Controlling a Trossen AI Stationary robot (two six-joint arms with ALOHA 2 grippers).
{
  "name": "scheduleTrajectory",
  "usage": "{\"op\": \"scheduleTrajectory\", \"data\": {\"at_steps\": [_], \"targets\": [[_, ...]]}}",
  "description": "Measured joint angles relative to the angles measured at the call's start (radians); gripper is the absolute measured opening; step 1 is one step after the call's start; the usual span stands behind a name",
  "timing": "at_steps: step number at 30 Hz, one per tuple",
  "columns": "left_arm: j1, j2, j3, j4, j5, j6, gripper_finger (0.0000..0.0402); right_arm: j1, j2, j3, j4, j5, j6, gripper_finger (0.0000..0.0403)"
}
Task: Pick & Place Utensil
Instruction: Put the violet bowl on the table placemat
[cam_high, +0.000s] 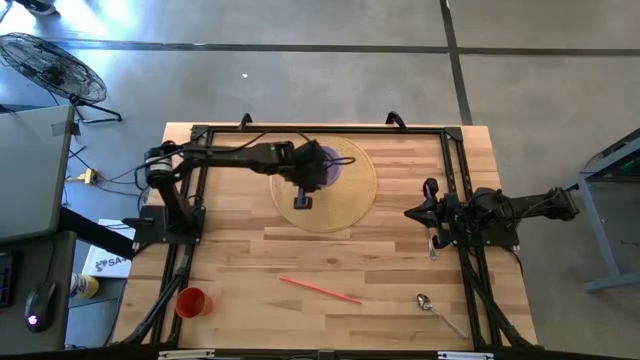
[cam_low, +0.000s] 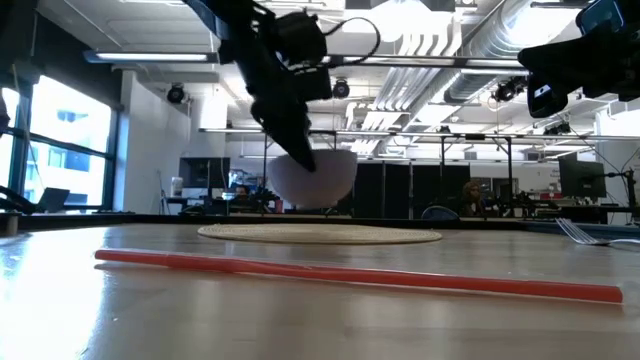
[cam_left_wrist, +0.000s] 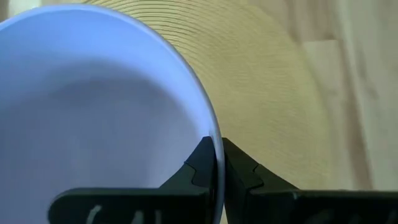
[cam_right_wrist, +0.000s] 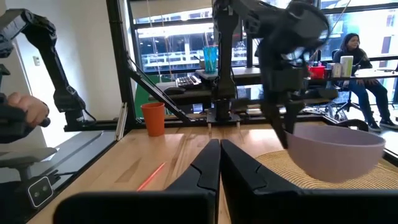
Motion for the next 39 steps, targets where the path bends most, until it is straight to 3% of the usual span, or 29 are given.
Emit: {"op": "scheduleTrajectory", "data": {"at_steps": [12, 27, 39], "targets": [[0.01, 0.104, 0.011, 0.007, -0.041, 0.049, 0.0005, 0.0, 0.0, 0.0, 0.0, 0.0, 0.0, 0.0003], [-0.015, 0.107, 0.011, 0.025, -0.069, 0.044, 0.0008, 0.0, 0.0, 0.0, 0.0, 0.0, 0.0, 0.0004], [-0.015, 0.105, 0.011, 0.021, -0.018, 0.009, 0.0022, 0.0, 0.0, 0.0, 0.0, 0.0, 0.0, 0.0006]]}}
